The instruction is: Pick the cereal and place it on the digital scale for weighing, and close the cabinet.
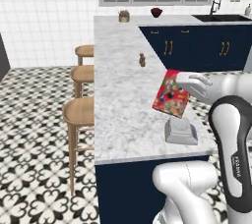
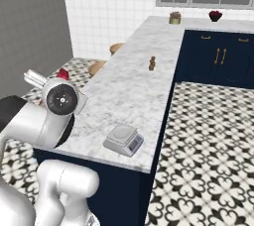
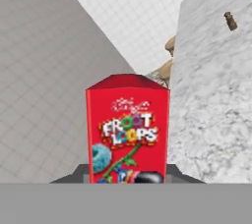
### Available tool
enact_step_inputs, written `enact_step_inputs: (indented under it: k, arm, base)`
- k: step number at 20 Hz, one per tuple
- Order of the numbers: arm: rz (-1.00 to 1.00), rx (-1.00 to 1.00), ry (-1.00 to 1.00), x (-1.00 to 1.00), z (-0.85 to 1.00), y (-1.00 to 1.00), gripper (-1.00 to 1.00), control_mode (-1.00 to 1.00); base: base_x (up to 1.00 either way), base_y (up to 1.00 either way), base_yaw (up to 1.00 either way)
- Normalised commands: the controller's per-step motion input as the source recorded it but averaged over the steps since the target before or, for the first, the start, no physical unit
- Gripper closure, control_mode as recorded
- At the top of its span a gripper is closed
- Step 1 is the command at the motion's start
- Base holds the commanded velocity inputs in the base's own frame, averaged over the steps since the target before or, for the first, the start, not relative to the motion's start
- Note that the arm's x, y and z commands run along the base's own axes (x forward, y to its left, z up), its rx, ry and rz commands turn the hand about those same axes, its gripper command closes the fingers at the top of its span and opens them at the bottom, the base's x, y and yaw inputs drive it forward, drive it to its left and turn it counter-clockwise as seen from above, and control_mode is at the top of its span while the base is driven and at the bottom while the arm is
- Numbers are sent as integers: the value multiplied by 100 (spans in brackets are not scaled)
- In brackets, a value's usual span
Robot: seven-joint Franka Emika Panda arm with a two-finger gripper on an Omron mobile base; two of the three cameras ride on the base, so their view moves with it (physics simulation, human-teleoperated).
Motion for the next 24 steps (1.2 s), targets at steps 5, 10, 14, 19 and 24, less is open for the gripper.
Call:
enact_step_inputs:
  k: [5, 10, 14, 19, 24]
  arm:
    - [45, -3, -18, 52, -37, -29, 100, -100]
    - [53, -8, -46, 4, -18, -22, 100, -100]
    - [44, -14, -58, 0, -22, -6, 100, -100]
    - [30, -11, -41, 10, -21, -18, 100, -100]
    - [15, -12, -22, 27, -17, -25, 100, -100]
  base:
    - [0, 0, 0]
    - [0, 0, 0]
    - [0, 0, 0]
    - [0, 0, 0]
    - [0, 0, 0]
